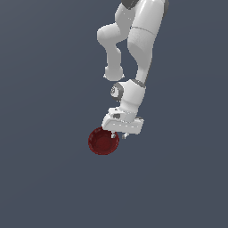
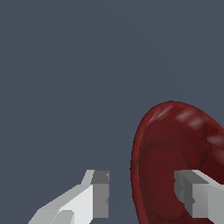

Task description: Pick up the object and move it to a goal position.

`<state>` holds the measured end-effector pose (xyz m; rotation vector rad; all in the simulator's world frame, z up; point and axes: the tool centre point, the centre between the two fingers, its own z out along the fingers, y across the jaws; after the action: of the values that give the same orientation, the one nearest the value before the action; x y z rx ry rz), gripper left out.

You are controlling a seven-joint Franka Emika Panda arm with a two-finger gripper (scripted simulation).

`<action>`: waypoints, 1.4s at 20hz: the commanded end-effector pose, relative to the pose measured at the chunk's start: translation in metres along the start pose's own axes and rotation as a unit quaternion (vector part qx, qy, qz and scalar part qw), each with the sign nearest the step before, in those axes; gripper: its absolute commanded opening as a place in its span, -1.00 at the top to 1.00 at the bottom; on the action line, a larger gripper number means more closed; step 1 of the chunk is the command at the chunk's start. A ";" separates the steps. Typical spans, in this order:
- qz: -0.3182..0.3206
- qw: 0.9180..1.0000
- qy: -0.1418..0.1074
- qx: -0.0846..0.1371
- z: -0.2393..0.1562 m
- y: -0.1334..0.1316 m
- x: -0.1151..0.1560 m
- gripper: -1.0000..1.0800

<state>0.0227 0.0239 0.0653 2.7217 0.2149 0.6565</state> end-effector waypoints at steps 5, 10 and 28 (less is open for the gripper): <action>0.001 1.000 0.000 0.000 0.009 0.000 0.000 -0.23; 0.001 1.000 0.000 0.000 0.025 0.000 -0.001 -0.23; 0.000 1.000 0.000 -0.001 0.029 0.000 0.000 1.00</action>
<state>0.0362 0.0153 0.0398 2.7203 0.2134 0.6565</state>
